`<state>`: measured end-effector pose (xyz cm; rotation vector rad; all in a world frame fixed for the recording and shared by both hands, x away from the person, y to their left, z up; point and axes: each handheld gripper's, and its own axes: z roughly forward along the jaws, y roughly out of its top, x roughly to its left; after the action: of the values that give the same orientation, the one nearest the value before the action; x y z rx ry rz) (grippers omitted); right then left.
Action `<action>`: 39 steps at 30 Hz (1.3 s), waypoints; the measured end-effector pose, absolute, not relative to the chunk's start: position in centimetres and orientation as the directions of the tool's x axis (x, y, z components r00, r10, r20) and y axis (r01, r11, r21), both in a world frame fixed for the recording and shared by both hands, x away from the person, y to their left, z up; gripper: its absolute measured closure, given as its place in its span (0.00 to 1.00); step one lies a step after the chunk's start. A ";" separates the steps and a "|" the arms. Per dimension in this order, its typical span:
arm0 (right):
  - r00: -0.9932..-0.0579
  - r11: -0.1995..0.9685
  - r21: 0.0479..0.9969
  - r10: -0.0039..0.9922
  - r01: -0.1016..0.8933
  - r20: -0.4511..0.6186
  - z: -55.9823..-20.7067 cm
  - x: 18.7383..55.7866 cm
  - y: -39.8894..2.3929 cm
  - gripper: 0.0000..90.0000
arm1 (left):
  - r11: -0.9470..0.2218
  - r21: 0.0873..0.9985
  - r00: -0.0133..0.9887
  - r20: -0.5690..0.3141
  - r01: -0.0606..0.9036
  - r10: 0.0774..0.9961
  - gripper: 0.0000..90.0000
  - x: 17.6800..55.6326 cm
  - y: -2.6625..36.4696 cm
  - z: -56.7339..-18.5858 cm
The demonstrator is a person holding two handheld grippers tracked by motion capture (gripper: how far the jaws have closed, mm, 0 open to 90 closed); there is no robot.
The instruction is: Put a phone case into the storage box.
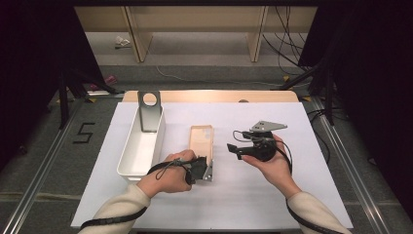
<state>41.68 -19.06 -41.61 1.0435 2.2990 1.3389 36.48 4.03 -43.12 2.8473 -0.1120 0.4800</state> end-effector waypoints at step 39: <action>-0.732 0.317 0.798 0.647 0.513 0.214 -42.7 44.5 -15.1 0.69 | -0.950 0.235 0.922 0.371 -0.205 -0.108 0.97 35.0 2.2 -43.0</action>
<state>44.54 -15.12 -42.72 1.0773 2.4280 1.3864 34.98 2.20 -43.02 2.8117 -0.2334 0.5201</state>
